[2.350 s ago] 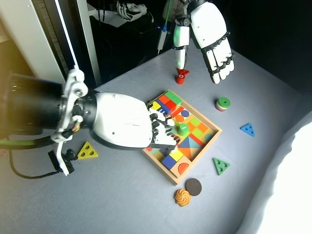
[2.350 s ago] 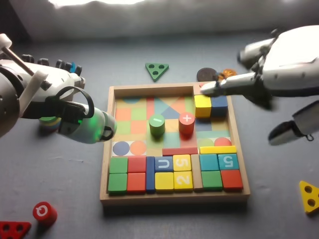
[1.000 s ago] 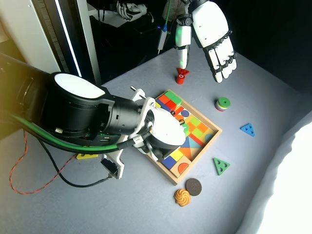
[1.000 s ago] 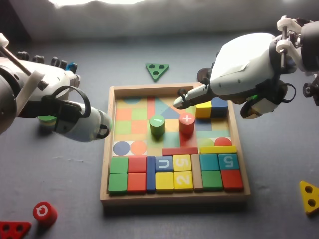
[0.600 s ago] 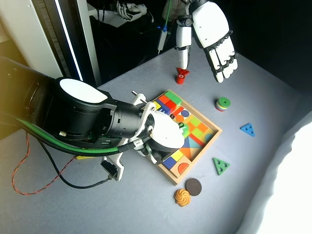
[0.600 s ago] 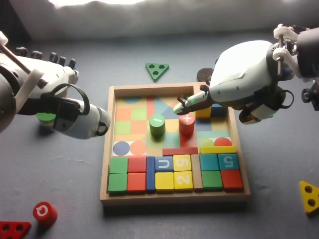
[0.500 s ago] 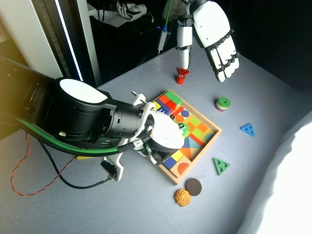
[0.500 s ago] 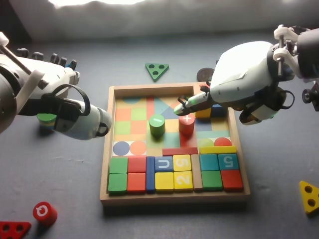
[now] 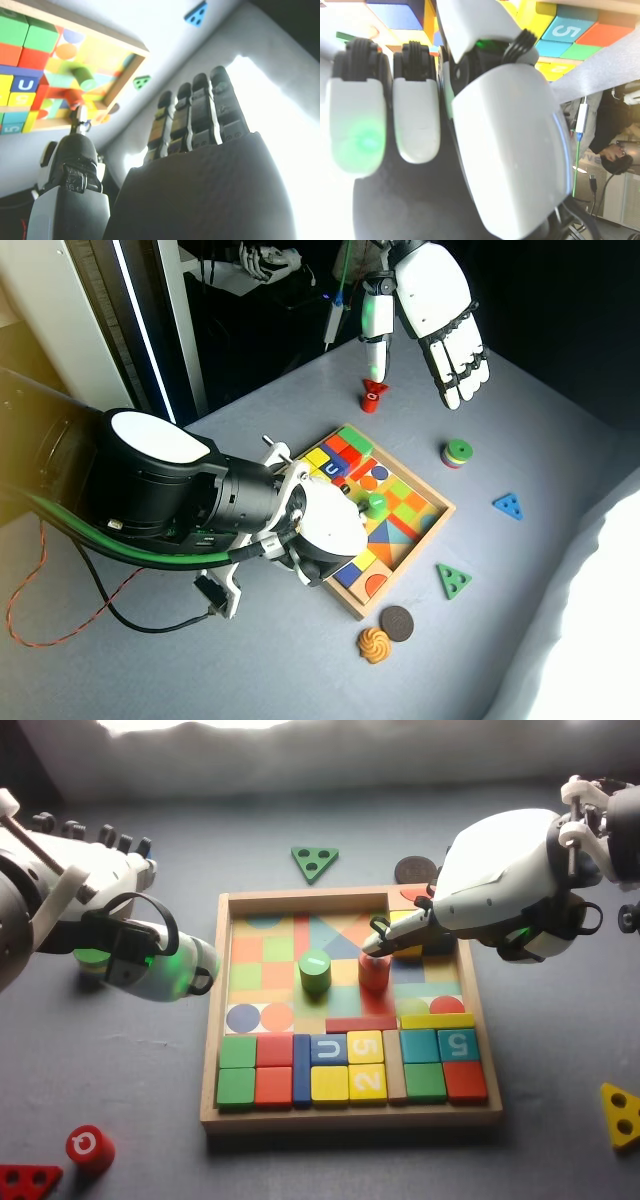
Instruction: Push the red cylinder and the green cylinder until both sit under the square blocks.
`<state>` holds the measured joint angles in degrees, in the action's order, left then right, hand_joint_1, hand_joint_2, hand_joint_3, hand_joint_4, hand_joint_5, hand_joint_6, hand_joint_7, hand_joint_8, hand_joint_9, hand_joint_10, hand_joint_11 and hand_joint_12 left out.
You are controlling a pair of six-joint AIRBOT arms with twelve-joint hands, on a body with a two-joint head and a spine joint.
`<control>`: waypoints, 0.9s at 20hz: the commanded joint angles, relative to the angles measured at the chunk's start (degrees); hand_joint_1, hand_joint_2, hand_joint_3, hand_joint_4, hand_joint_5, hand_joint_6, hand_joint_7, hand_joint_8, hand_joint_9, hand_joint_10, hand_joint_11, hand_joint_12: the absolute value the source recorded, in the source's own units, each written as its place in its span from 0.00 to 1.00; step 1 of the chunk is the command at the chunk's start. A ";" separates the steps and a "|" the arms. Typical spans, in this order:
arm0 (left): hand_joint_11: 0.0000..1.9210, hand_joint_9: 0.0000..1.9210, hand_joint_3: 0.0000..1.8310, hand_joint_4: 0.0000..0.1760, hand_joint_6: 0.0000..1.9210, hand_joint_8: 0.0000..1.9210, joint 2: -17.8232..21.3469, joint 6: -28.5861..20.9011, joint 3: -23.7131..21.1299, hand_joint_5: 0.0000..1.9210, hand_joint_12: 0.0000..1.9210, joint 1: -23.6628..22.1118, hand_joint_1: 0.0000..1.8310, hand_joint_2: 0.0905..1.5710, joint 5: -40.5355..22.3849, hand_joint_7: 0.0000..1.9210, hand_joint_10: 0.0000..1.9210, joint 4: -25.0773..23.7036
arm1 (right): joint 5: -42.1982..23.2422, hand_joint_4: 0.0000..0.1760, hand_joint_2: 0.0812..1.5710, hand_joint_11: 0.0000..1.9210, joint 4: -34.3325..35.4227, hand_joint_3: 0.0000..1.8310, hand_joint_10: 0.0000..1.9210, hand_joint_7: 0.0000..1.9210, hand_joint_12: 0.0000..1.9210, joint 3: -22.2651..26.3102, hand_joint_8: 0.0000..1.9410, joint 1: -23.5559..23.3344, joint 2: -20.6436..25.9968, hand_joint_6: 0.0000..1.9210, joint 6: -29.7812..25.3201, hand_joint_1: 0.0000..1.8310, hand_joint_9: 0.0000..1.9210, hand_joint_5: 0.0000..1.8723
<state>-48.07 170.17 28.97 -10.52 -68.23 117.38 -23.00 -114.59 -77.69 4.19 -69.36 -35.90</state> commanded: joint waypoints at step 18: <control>0.00 0.00 0.00 0.00 0.00 0.00 0.82 0.29 -0.21 0.00 0.00 -2.97 0.00 0.79 0.47 0.00 0.00 0.92 | -3.32 0.00 0.59 0.95 -2.14 0.34 1.00 0.86 1.00 0.79 1.00 1.26 5.08 0.00 -6.12 0.98 0.94 0.11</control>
<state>-48.05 170.19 28.97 -13.15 -68.14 122.74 -26.52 -117.16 -76.90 5.43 -65.08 -41.95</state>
